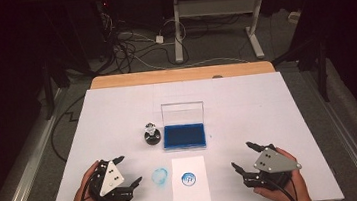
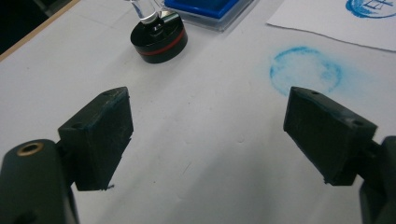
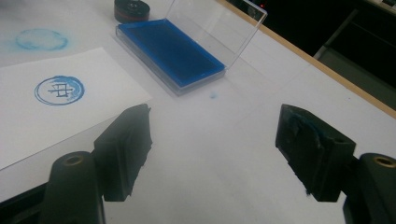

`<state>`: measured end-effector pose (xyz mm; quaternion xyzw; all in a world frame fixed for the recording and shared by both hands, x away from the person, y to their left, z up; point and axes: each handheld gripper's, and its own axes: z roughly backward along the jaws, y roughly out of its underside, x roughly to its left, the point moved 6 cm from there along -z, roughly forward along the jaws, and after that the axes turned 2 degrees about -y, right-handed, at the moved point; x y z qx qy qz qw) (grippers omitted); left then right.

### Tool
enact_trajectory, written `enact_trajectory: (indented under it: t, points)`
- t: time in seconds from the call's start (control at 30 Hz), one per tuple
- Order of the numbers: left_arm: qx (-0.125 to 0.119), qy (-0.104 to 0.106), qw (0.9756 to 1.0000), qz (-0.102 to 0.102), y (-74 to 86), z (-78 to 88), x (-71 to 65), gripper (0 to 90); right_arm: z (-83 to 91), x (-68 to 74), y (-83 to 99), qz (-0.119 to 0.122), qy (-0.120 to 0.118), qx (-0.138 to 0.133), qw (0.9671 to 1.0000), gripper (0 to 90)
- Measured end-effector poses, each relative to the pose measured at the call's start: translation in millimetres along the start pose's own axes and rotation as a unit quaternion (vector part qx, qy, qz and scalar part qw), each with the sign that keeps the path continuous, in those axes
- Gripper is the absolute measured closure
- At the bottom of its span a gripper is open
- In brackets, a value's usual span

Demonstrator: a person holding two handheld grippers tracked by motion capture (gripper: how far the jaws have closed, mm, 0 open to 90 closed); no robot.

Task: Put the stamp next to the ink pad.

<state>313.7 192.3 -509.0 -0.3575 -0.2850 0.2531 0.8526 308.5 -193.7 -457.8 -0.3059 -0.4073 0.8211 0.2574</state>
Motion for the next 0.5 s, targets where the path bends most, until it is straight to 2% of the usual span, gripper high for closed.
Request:
enact_trajectory:
  t: [0.17,0.5]
  points:
    - [0.001,-0.002,1.0000,0.010,-0.2,-1.9,2.4,15.4,-0.7,-2.0,0.8,-0.001,0.000,0.000,1.0000,26.9]
    - [0.010,0.000,0.9999,0.008,-2.0,-8.3,1.3,15.3,1.0,-7.5,3.0,-0.008,0.001,-0.004,1.0000,26.8]
